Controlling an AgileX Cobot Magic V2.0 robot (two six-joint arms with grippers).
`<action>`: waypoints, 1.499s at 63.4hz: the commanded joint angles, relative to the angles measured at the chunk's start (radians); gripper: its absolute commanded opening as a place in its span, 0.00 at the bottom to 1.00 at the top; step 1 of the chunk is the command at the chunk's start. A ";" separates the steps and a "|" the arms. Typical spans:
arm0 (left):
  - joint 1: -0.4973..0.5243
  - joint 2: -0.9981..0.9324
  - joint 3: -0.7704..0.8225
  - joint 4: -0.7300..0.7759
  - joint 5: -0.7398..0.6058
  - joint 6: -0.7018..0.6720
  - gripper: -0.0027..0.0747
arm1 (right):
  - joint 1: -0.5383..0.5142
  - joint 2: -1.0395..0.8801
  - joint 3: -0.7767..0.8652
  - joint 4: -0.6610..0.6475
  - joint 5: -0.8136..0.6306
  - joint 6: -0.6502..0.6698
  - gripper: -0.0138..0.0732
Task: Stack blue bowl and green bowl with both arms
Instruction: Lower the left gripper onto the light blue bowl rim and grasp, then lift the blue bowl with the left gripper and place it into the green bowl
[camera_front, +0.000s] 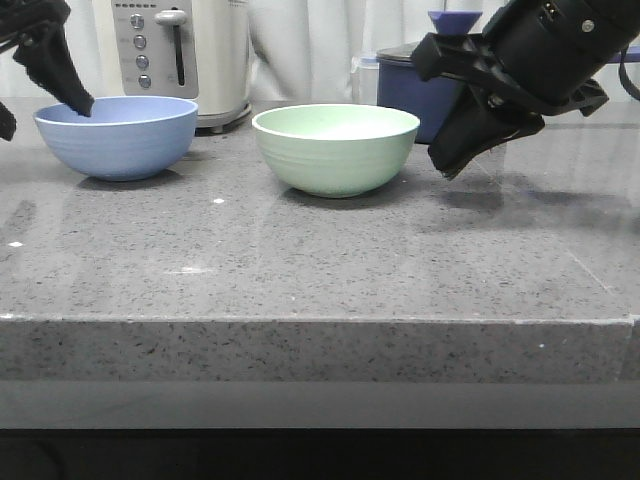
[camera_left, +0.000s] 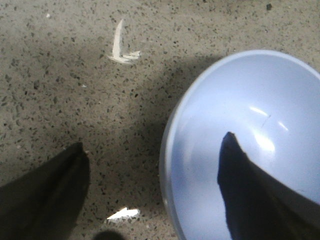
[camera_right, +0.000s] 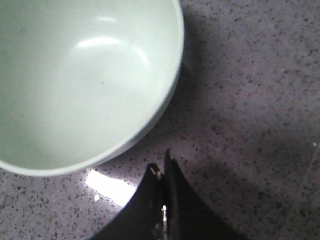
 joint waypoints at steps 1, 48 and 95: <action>-0.004 -0.045 -0.035 -0.038 -0.041 0.002 0.58 | 0.000 -0.038 -0.027 0.023 -0.042 -0.009 0.09; -0.006 -0.057 -0.042 -0.015 0.015 0.007 0.01 | 0.000 -0.038 -0.027 0.023 -0.042 -0.009 0.09; -0.415 0.003 -0.414 0.151 0.136 -0.084 0.01 | 0.000 -0.038 -0.027 0.023 -0.039 -0.009 0.09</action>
